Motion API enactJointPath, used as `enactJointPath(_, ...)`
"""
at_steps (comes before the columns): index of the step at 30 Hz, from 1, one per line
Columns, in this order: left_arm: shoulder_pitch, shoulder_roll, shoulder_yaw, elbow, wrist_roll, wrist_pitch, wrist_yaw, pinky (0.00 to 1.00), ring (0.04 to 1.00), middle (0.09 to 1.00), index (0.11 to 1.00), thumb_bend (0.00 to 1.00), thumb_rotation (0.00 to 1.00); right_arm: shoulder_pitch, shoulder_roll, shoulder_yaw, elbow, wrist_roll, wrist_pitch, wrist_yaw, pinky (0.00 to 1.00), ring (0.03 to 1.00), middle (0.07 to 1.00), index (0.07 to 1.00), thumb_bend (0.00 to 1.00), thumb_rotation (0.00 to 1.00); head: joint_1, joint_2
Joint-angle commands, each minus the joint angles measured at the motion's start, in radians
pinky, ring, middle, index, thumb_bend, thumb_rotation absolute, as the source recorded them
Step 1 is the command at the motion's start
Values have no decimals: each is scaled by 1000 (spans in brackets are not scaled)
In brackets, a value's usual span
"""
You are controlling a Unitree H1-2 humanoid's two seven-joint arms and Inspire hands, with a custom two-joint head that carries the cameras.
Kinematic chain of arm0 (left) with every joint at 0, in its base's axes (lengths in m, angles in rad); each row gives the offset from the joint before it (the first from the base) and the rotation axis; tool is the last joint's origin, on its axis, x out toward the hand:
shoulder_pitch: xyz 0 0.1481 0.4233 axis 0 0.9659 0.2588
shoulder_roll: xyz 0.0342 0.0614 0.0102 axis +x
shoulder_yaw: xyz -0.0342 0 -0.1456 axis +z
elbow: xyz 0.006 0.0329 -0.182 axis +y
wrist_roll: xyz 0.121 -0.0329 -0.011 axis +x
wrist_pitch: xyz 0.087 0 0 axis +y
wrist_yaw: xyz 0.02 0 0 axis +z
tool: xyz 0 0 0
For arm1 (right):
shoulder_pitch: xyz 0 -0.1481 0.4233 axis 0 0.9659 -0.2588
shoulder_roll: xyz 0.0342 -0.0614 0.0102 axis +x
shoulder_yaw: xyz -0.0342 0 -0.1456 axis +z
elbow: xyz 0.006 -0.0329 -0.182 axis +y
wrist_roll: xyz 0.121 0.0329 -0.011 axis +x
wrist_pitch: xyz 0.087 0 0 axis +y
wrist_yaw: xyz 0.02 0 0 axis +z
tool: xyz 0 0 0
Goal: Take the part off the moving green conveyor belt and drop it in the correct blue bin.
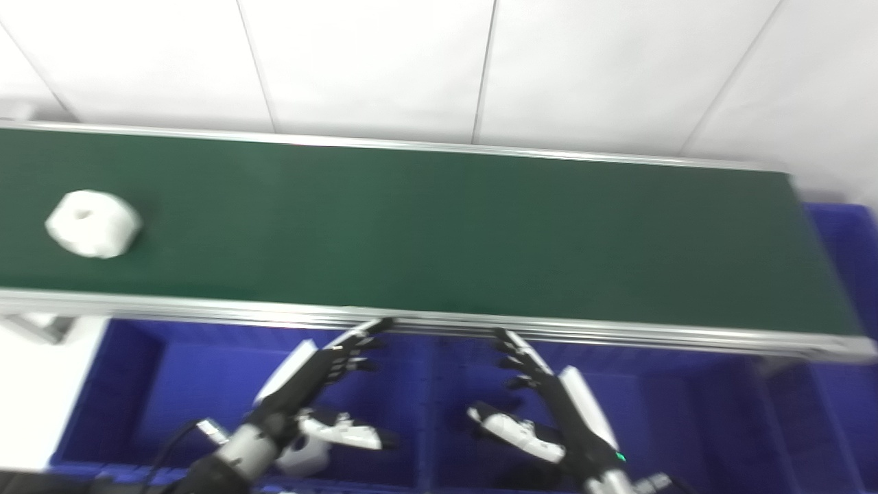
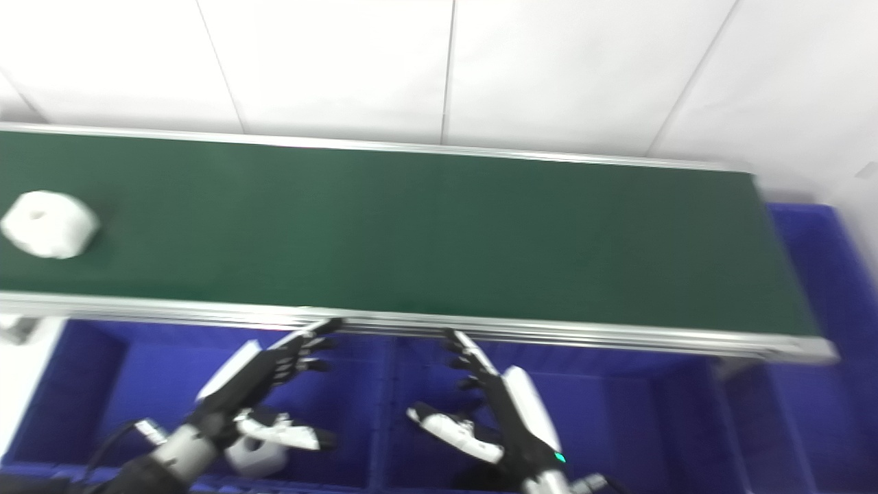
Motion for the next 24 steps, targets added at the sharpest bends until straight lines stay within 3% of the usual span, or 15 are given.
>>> enactJointPath(1,2,-16,-14,1,27,-60,24,772,890,944,890,708,284,2,-13,-14,-17,29,-73,-12,750,852,898,944,640,667,8,-6)
enactJointPath(4,-4,-39,-29,26,47,-86,37,778,883,929,876,715,257,0,-26,-24,-1,41,-106,-21,753,857,900,946,608,652,72,-45)
enactJointPath(8,-11,-64,-35,45,56,-85,49,788,882,914,858,737,211,-8,-29,-31,31,51,-150,-32,741,850,895,947,576,646,81,-64)
enactJointPath(15,-27,-70,-36,82,51,-124,48,786,884,916,857,735,170,-23,-30,-32,62,48,-162,-29,753,860,899,950,553,633,84,-92)
enactJointPath(18,-35,-74,-30,102,27,-183,52,777,881,918,853,731,145,-28,-23,-33,74,47,-164,-33,745,858,894,946,557,615,81,-97)
enactJointPath(24,-50,-70,2,65,-60,-314,51,752,867,913,856,734,189,-43,-14,-31,100,38,-180,-42,729,846,884,939,571,606,63,-104)
